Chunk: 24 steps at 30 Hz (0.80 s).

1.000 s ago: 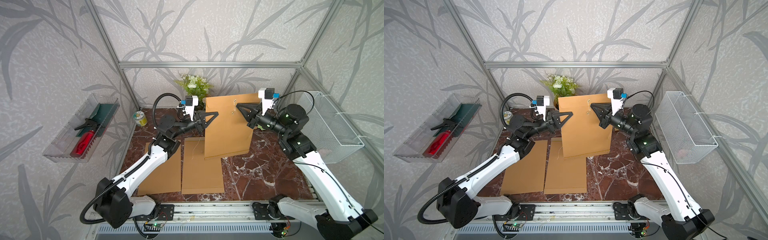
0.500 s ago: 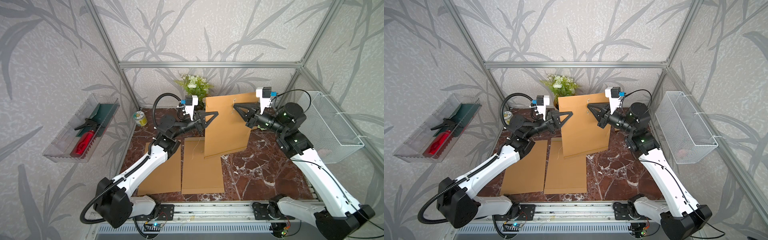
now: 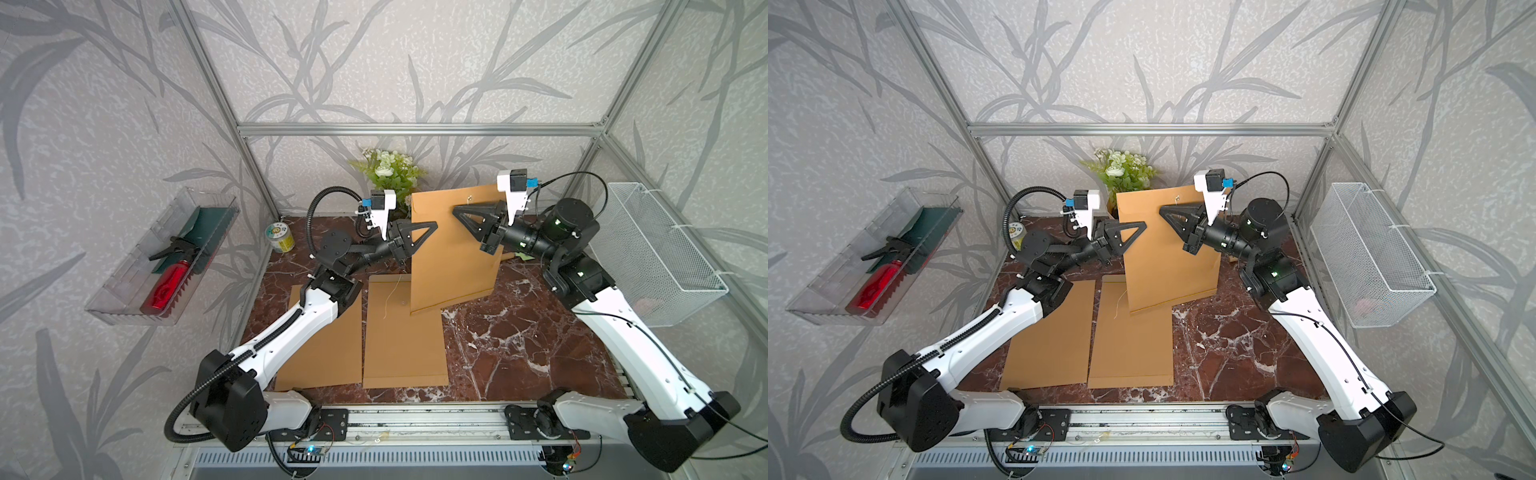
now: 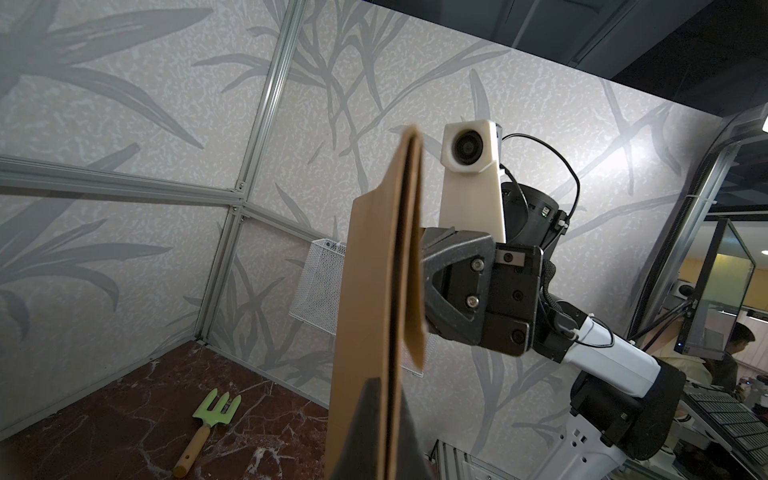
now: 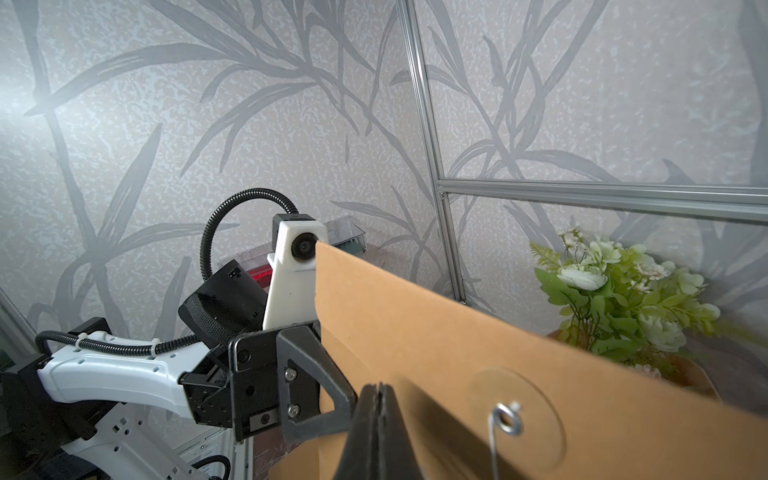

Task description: Open the file bag

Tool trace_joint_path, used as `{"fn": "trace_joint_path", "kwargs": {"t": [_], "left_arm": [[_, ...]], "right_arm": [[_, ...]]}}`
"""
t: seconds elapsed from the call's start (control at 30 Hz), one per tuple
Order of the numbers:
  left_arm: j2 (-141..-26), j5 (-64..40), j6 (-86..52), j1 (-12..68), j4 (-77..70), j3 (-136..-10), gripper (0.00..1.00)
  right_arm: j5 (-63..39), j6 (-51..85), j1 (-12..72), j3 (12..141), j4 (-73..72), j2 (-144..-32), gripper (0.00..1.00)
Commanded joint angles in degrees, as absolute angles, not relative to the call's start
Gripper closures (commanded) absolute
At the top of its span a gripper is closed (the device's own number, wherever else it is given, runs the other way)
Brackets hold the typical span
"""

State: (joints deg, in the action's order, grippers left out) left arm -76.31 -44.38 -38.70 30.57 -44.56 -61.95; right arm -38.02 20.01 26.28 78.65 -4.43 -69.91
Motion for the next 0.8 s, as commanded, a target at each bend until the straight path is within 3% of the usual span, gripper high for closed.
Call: {"fn": "trace_joint_path", "kwargs": {"t": [0.0,0.13,0.27,0.5,0.77], "left_arm": [[-76.24,-43.97,-39.83,30.3,-48.47,-61.44,1.0],[-76.48,-43.69,-39.73,30.28,-48.42,-61.52,1.0],[-76.48,-43.19,-39.86,30.32,-48.53,-61.53,1.0],[-75.88,-43.46,-38.0,30.23,-43.43,-63.14,1.0],[-75.95,-44.16,-38.4,30.2,-40.74,-64.83,1.0]], "right_arm": [[-36.95,18.82,26.72,79.72,-4.58,-68.65,1.0],[-35.86,16.66,26.72,80.42,-0.33,-66.94,1.0],[-30.48,13.17,26.67,80.16,4.19,-63.27,0.81],[-23.73,3.22,26.7,84.07,17.3,-60.81,0.63],[-22.22,-1.56,26.67,86.13,21.8,-63.82,0.58]]}}
